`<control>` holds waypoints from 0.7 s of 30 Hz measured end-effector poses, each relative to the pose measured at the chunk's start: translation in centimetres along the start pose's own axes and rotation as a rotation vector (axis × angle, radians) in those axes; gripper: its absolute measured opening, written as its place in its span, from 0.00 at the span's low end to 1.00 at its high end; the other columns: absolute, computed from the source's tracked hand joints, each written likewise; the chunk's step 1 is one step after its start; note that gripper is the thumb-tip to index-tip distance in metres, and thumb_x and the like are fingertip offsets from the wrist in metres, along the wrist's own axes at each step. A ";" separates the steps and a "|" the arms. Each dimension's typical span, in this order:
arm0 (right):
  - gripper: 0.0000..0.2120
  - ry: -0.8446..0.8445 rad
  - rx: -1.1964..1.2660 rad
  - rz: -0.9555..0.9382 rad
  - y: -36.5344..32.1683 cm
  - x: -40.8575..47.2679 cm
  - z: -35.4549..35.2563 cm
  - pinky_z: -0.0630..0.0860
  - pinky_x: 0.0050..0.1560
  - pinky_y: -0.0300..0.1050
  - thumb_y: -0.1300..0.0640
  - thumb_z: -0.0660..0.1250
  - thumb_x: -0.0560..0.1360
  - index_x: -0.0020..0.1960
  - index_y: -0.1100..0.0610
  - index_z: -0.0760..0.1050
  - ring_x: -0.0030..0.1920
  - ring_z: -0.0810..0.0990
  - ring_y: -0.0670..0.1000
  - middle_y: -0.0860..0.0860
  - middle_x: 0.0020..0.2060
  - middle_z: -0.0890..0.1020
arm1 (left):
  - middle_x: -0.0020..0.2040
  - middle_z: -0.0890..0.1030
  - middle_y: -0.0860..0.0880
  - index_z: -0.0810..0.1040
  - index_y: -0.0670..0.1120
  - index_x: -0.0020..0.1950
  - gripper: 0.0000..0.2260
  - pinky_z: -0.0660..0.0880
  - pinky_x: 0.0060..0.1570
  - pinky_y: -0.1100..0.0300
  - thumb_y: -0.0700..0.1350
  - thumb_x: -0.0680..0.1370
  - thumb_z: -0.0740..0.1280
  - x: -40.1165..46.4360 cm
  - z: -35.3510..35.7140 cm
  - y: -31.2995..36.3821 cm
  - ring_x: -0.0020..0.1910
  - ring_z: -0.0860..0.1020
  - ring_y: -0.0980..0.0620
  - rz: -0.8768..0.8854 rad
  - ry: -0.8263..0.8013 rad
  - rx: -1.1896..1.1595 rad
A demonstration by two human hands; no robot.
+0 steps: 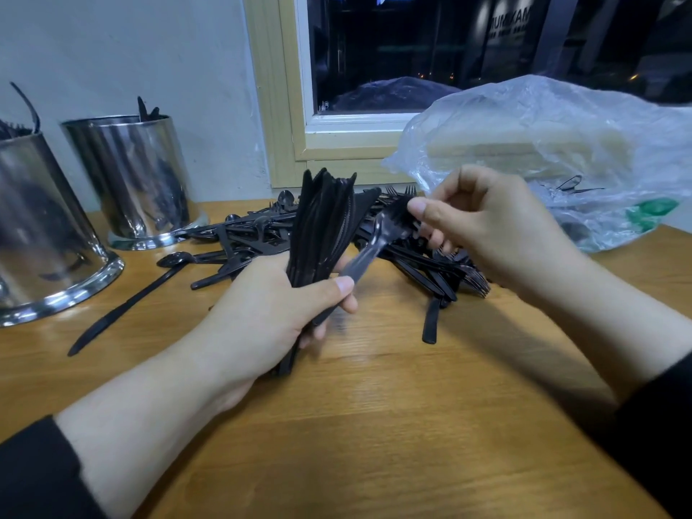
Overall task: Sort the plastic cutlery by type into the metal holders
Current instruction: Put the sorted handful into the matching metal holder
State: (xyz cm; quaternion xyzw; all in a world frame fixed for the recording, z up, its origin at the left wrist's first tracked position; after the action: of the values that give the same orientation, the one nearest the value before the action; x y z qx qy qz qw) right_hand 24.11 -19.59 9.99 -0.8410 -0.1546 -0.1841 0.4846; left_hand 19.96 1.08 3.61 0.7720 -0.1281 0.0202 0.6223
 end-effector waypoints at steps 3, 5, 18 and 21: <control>0.13 -0.069 -0.290 -0.017 0.2 0.7 -2.6 0.74 0.34 0.38 0.43 0.69 0.77 0.44 0.53 0.79 0.29 0.78 0.44 0.43 0.33 0.84 | 0.42 0.86 0.46 0.83 0.49 0.54 0.05 0.70 0.30 0.58 0.43 0.81 0.69 0.1 -0.9 0.0 0.31 0.72 0.51 0.027 0.063 0.002; 0.11 -0.215 -0.472 0.022 1.8 0.7 -3.2 0.71 0.35 0.37 0.42 0.70 0.75 0.42 0.49 0.81 0.29 0.77 0.41 0.40 0.32 0.82 | 0.42 0.85 0.47 0.82 0.49 0.54 0.04 0.70 0.30 0.58 0.44 0.81 0.69 0.2 -1.1 -0.1 0.31 0.73 0.51 0.040 0.083 0.018; 0.21 -0.491 -0.930 0.135 5.8 -1.6 0.2 0.71 0.49 0.45 0.44 0.71 0.77 0.68 0.46 0.75 0.56 0.77 0.51 0.48 0.59 0.80 | 0.41 0.85 0.44 0.83 0.55 0.51 0.05 0.72 0.32 0.56 0.46 0.81 0.68 1.2 1.8 0.0 0.30 0.75 0.50 0.100 0.052 0.079; 0.13 -0.468 -0.955 0.108 5.4 -1.6 0.4 0.73 0.44 0.45 0.52 0.68 0.78 0.62 0.49 0.79 0.50 0.78 0.52 0.50 0.53 0.81 | 0.42 0.85 0.47 0.82 0.53 0.54 0.05 0.72 0.28 0.62 0.44 0.81 0.68 0.9 1.5 0.3 0.29 0.74 0.52 0.109 0.071 0.059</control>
State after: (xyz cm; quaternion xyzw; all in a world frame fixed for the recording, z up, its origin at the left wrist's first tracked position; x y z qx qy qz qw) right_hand 25.18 -21.94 4.97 -0.9933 -0.1141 -0.0163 0.0092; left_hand 20.62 -0.60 3.70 0.7805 -0.1469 0.0852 0.6016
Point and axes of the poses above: each hand's wrist, its own x-axis towards the middle knuckle, its own z-axis out of the palm, y = z × x, the point moved 10 cm from there along x, towards the middle knuckle
